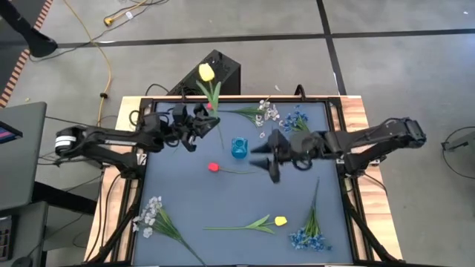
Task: Sort flowers into vase by color
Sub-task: Put the top yellow flower into the blue vase
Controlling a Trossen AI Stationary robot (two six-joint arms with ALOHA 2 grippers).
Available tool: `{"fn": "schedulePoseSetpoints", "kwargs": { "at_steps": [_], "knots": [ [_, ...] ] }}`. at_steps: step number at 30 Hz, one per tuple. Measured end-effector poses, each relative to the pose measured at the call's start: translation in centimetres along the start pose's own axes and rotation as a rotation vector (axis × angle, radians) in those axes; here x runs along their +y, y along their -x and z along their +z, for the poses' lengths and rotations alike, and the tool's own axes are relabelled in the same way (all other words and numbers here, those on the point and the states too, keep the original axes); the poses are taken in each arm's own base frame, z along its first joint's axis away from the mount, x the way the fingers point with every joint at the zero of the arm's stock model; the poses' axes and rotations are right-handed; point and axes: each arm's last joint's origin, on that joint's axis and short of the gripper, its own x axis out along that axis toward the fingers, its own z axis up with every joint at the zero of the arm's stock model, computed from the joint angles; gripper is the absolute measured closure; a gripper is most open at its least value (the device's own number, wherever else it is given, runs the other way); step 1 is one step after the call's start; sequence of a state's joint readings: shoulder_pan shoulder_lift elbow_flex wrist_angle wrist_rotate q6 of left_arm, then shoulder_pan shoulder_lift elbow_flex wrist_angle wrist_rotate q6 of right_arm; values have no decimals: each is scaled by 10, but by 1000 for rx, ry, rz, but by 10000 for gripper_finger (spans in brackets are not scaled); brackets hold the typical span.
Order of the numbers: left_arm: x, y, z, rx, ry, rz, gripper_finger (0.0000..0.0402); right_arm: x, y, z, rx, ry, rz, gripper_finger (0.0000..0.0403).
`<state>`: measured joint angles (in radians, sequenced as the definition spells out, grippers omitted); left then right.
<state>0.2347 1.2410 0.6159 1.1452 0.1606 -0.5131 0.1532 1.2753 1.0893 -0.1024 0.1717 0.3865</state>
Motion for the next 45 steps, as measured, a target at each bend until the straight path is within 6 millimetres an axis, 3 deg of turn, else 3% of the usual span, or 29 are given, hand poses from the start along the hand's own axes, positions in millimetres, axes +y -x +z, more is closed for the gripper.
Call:
{"fn": "schedulePoseSetpoints", "kwargs": {
  "at_steps": [6,11,16,24,28,38,45],
  "knots": [
    [3,-7,-24,2,43,8,401,-21,-12,23,-200,-8,-47,168],
    [0,-16,-32,7,33,-2,401,-38,-32,21,-208,-16,-74,168],
    [-1,-22,-31,19,-16,9,401,-45,-53,18,-209,-8,58,168],
    [2,-23,-33,44,-20,38,401,-47,-56,16,-208,-6,62,172],
    [3,-23,-32,31,-21,59,401,-51,-56,19,-223,-8,54,208],
    [4,-23,-33,25,-21,99,401,-53,-56,20,-237,-5,50,383],
    [4,-22,-33,27,3,106,398,-53,-56,20,-233,-4,48,380]
  ]
}}
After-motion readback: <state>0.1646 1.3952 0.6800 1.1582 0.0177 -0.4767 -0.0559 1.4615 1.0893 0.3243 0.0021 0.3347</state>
